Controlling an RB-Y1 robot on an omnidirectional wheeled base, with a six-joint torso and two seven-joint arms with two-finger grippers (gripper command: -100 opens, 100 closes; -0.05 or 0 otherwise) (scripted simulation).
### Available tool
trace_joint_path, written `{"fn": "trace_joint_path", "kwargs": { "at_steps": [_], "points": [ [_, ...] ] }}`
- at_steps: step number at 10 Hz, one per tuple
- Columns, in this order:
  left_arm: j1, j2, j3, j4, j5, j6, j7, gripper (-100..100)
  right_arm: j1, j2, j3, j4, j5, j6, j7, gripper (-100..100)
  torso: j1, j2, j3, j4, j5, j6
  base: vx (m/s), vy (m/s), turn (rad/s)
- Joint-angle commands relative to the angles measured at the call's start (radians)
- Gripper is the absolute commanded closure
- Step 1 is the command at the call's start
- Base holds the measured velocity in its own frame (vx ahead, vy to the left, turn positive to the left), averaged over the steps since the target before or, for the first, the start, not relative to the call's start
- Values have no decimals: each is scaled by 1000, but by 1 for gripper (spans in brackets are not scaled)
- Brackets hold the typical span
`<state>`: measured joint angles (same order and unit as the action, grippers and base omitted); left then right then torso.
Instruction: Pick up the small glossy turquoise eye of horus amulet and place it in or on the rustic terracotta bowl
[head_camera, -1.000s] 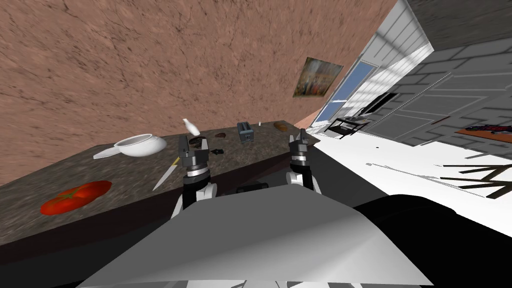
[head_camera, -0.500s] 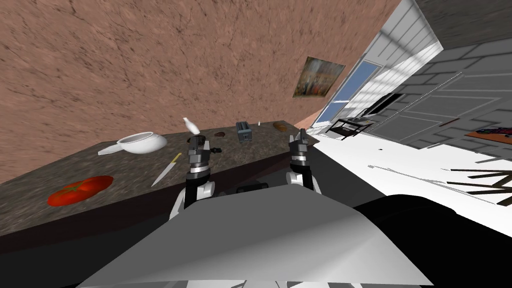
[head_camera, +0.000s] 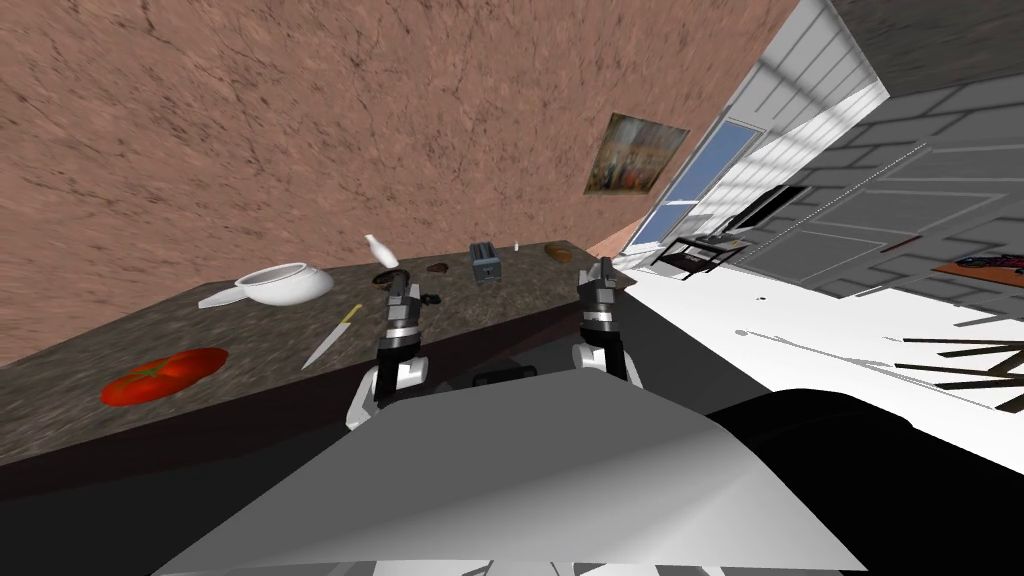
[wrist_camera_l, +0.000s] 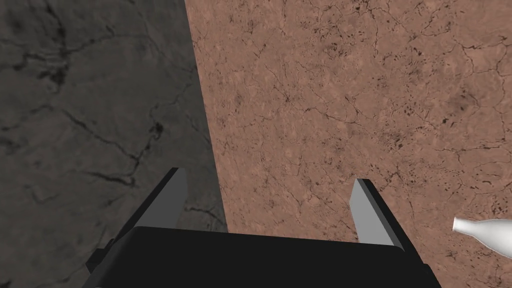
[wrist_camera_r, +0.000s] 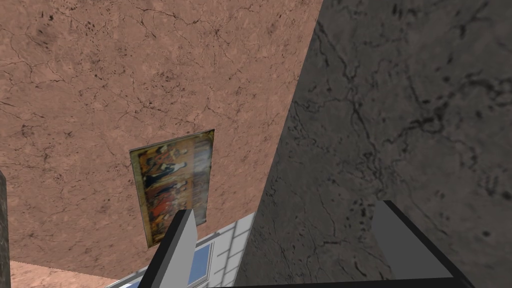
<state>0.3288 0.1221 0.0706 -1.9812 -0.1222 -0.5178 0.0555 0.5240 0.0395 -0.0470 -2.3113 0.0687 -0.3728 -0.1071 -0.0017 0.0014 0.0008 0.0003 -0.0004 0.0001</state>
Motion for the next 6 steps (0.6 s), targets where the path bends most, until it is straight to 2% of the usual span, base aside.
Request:
{"fn": "trace_joint_path", "kwargs": {
  "at_steps": [1,4,5,6],
  "points": [
    [-22,5,24,39,-5,21,-15,-100,0,0,0,0,0,0,0,0,0,0,0,0,0,0,-30,-29,-18],
    [-75,10,73,127,-13,53,-46,-100,0,0,0,0,0,0,0,0,1,1,0,0,0,0,-35,-19,-30],
    [-75,10,73,132,-13,53,-46,-100,0,0,0,0,0,0,0,0,1,1,0,0,0,0,-17,-1,-14],
    [-93,11,90,164,-14,65,-56,-100,0,0,0,0,0,0,0,0,2,0,0,0,0,0,-11,5,-29]
  ]
}}
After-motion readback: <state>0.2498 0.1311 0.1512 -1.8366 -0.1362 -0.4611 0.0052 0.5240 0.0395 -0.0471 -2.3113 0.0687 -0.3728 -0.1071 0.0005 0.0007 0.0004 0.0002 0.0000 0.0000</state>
